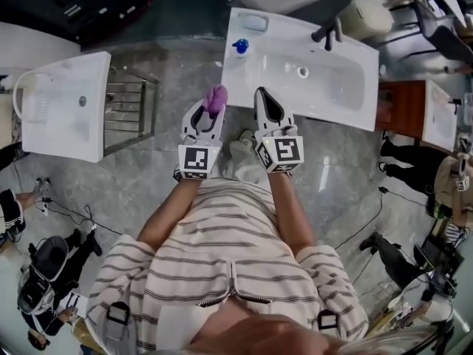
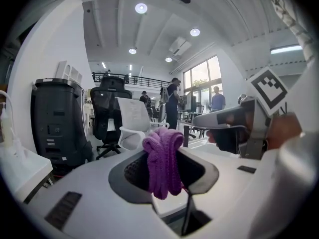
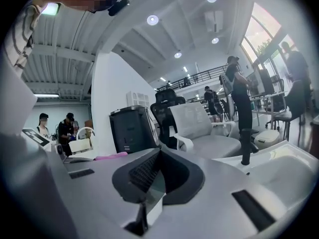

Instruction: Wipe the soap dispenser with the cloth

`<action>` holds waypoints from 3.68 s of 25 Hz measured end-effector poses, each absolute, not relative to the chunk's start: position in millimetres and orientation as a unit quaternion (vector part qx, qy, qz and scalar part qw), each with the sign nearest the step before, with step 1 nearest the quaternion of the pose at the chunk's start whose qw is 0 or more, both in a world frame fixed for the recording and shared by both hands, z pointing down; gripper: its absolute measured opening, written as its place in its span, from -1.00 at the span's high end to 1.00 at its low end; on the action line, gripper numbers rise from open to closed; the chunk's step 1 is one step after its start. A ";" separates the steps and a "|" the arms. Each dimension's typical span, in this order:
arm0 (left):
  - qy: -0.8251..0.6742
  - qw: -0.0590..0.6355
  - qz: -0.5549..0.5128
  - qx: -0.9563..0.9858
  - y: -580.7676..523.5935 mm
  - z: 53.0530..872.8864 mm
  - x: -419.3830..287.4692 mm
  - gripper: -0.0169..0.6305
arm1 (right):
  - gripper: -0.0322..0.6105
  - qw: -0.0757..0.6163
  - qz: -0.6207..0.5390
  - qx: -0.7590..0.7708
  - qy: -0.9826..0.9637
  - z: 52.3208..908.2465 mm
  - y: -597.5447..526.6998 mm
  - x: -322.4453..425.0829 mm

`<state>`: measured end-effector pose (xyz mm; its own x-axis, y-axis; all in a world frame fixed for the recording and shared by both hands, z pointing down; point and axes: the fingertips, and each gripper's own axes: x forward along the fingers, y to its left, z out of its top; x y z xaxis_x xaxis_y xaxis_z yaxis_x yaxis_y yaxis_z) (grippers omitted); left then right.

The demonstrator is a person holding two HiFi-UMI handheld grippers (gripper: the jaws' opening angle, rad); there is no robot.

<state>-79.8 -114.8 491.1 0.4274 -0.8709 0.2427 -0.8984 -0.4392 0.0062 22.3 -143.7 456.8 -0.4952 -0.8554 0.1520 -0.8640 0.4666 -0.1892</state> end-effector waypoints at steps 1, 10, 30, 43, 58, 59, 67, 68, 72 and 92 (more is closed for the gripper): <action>-0.528 0.069 0.104 0.840 -117.3 493.6 -78.4 0.54 | 0.87 0.019 0.125 0.500 -0.857 461.0 -149.5 22.1; -0.534 0.079 0.126 0.832 -141.1 524.3 -70.0 0.54 | 0.88 0.036 0.147 0.493 -0.857 502.5 -195.1 19.4; -0.549 0.100 0.127 0.820 -156.9 560.3 -72.8 0.54 | 0.50 0.089 0.138 0.453 -0.876 562.9 -255.5 -3.1; -0.556 0.109 0.133 0.813 -157.1 576.9 -74.1 0.54 | 0.45 0.103 0.136 0.456 -0.874 577.9 -282.6 -13.0; -0.542 0.094 0.139 0.823 -152.2 583.7 -73.9 0.54 | 0.50 0.140 0.130 0.462 -0.866 586.7 -287.1 -15.3; -0.541 0.094 0.140 0.824 -151.3 583.8 -72.4 0.54 | 0.49 0.140 0.133 0.460 -0.867 586.4 -286.6 -14.1; -0.535 0.081 0.133 0.830 -151.6 572.9 -67.6 0.54 | 0.49 0.128 0.126 0.455 -0.872 559.4 -277.9 -9.9; -0.535 0.079 0.129 0.831 -152.0 569.6 -68.1 0.54 | 0.49 0.126 0.123 0.455 -0.873 554.2 -276.4 -10.8; -0.530 0.077 0.125 0.835 -149.7 557.9 -67.8 0.54 | 0.49 0.123 0.111 0.448 -0.878 533.7 -265.1 -11.7; -0.518 0.055 0.104 0.847 -129.2 479.2 -51.3 0.54 | 0.49 0.090 0.085 0.454 -0.882 445.0 -187.6 4.7</action>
